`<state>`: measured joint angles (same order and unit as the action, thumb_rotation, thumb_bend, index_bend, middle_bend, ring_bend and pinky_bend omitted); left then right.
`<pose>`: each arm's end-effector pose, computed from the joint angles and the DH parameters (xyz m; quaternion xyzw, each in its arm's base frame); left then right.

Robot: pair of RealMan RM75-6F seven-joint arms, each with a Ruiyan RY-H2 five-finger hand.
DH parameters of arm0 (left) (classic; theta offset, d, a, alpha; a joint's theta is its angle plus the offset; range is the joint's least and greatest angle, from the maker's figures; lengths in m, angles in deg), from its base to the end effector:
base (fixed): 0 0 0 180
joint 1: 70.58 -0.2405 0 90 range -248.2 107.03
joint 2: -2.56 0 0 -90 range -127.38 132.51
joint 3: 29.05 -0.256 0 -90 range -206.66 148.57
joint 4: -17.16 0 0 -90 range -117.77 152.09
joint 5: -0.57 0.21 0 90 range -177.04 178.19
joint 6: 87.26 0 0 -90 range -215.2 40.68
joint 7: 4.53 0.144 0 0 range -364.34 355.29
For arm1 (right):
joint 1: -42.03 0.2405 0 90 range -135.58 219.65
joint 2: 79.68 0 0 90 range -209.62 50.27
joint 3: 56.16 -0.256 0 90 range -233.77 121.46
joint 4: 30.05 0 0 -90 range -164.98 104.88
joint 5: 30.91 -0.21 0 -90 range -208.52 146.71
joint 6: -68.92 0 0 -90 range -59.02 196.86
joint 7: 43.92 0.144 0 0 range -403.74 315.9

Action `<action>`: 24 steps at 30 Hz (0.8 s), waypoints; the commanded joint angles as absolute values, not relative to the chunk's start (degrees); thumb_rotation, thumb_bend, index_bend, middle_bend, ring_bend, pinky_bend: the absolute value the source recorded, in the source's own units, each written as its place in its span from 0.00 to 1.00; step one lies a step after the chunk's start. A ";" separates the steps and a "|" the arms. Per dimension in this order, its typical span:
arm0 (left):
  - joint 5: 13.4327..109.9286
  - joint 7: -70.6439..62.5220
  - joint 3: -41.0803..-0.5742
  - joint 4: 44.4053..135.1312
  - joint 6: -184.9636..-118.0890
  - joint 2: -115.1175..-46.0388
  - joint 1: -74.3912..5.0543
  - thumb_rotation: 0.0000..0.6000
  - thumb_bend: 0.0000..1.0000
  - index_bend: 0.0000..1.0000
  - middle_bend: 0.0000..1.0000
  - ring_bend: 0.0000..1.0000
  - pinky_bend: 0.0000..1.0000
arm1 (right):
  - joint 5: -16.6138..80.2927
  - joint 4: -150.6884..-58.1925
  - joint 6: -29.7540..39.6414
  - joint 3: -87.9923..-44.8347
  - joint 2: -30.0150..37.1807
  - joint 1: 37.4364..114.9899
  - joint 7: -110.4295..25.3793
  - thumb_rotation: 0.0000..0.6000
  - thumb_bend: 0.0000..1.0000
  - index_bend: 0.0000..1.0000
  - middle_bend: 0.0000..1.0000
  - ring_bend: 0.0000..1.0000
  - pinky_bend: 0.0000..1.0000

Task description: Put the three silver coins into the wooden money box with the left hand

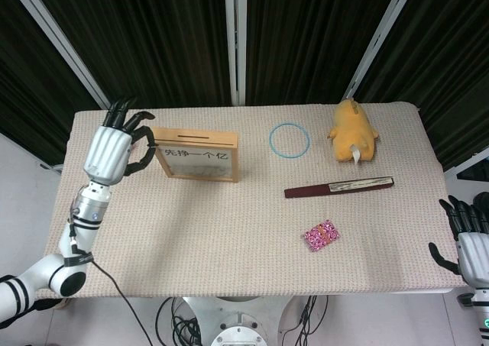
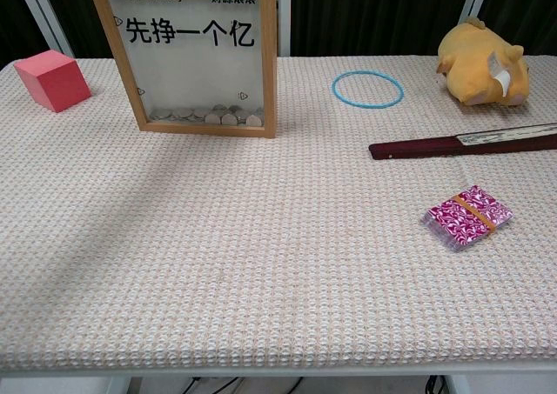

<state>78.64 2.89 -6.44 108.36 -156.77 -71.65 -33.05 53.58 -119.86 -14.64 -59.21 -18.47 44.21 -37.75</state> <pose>-0.1182 0.3709 0.1333 -0.6280 -0.2607 -0.5627 0.4701 -0.3360 -0.1672 0.1795 0.5740 -0.4163 0.3703 0.6001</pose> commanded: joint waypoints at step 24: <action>58.75 2.41 -3.69 99.72 -144.51 -79.54 -22.03 1.00 0.52 0.62 0.27 0.04 0.02 | 52.82 -118.34 -13.71 -59.55 -18.14 44.65 -36.45 1.00 0.29 0.00 0.00 0.00 0.00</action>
<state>58.90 2.41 -3.75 99.81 -144.61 -79.46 -22.17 52.82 -118.33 -13.71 -59.56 -18.15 44.65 -36.44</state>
